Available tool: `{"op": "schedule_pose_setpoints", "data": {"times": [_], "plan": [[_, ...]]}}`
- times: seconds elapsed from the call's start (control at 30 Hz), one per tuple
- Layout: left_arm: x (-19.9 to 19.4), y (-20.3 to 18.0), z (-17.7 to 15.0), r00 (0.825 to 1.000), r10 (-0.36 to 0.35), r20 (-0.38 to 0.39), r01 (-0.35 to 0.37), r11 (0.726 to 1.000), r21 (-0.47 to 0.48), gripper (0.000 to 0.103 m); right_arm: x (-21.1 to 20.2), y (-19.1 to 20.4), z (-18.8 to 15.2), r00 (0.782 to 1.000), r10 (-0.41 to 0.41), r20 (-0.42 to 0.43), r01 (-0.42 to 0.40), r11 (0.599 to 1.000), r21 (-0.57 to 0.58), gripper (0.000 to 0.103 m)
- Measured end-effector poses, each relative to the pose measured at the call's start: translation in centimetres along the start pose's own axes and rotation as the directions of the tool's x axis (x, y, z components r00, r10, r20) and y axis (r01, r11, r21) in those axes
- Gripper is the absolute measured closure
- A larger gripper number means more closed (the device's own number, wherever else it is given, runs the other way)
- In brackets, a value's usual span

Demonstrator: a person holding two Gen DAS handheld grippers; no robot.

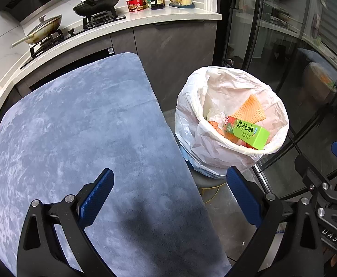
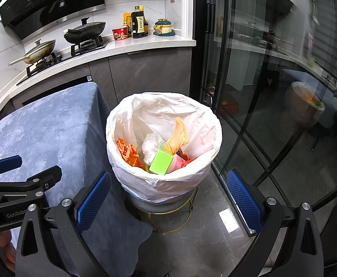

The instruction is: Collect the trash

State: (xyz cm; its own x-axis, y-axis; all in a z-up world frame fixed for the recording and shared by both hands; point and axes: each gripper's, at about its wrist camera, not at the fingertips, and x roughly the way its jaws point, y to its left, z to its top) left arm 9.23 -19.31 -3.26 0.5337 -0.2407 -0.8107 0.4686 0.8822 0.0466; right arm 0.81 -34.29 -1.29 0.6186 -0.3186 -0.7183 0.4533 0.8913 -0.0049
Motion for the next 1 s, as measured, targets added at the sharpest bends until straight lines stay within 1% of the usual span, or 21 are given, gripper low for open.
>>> {"op": "schedule_pose_setpoints", "data": {"times": [0.77, 0.9, 1.0], "plan": [[0.17, 0.37, -0.31, 1.0, 0.001, -0.008, -0.001, 1.0, -0.009, 0.01, 0.19, 0.16, -0.16, 1.0, 0.006, -0.003, -0.006, 1.0, -0.003, 0.007], [0.04, 0.56, -0.36, 1.0, 0.001, 0.005, -0.001, 1.0, -0.022, 0.01, 0.28, 0.27, -0.08, 1.0, 0.007, -0.005, -0.007, 1.0, -0.004, 0.007], [-0.03, 0.56, -0.42, 1.0, 0.004, 0.012, -0.004, 1.0, -0.012, 0.01, 0.32, 0.37, -0.01, 1.0, 0.008, -0.005, -0.008, 1.0, -0.003, 0.007]]}}
